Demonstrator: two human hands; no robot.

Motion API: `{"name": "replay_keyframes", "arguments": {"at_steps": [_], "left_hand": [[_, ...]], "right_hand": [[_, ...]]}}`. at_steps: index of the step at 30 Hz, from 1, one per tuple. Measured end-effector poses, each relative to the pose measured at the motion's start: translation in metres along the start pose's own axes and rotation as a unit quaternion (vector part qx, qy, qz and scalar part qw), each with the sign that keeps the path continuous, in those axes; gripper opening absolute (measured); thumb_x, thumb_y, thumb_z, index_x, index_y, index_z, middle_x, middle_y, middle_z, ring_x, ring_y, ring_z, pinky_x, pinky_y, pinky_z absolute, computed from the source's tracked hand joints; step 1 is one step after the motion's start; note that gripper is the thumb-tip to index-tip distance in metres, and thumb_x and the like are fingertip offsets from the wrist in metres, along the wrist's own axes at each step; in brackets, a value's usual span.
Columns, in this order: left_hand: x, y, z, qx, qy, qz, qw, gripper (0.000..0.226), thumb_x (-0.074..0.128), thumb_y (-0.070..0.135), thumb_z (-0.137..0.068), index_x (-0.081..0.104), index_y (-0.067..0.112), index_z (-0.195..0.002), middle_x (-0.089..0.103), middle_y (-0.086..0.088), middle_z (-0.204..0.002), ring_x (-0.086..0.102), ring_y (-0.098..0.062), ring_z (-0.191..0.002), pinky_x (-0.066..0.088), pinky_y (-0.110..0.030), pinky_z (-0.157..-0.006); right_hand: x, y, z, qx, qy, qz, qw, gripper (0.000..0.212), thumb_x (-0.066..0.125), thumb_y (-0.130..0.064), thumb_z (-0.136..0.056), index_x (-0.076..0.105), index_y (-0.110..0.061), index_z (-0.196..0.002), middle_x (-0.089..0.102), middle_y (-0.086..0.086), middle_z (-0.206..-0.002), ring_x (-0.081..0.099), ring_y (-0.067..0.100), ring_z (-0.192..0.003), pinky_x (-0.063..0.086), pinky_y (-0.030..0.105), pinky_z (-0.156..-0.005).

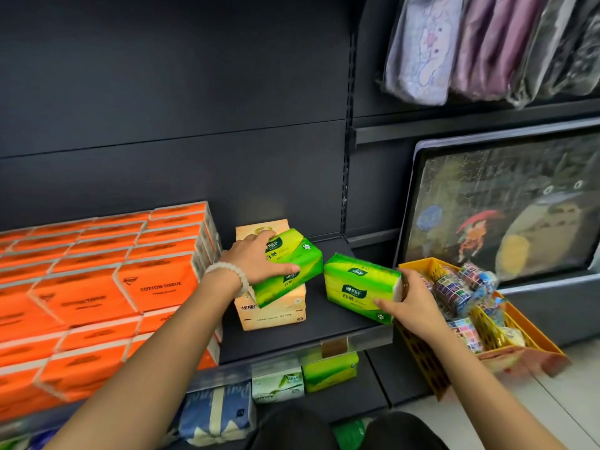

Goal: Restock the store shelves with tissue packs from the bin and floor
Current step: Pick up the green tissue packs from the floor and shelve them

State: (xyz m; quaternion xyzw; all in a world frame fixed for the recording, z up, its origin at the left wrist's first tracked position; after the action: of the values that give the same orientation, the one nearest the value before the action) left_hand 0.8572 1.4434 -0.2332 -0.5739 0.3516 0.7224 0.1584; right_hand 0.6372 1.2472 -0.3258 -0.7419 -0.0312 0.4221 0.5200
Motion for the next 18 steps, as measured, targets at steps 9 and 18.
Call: {"name": "replay_keyframes", "arguments": {"at_steps": [9,18], "left_hand": [[-0.007,0.017,0.002,0.068,0.064,-0.126,0.988,0.110,0.072,0.073,-0.054,0.025,0.032,-0.145,0.039,0.001,-0.138,0.035,-0.023,-0.130,0.033,-0.043,-0.106],[-0.009,0.013,0.006,0.110,0.195,-0.213,0.951,0.082,0.074,0.059,-0.064,0.041,0.026,-0.132,0.039,0.003,-0.130,0.036,-0.020,-0.121,0.034,-0.041,-0.101]], "right_hand": [[-0.005,-0.013,-0.011,-0.029,-0.005,0.034,0.999,0.069,0.079,-0.022,-0.074,0.046,-0.008,-0.132,0.053,0.009,-0.127,0.048,0.021,-0.118,0.037,0.027,-0.095],[-0.002,-0.012,-0.008,-0.042,0.013,0.050,0.998,0.068,0.081,-0.024,-0.071,0.049,-0.010,-0.130,0.054,0.007,-0.124,0.050,0.021,-0.114,0.036,0.024,-0.093]]}}
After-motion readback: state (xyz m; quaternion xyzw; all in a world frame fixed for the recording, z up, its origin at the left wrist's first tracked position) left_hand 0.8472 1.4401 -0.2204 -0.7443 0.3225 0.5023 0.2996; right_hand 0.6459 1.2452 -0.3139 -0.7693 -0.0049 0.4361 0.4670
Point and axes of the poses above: each hand's wrist, its own z-axis away from the middle knuckle, its own x-axis out of the palm, y = z × x, the point moved 2 cm from there along -z, towards the middle knuckle
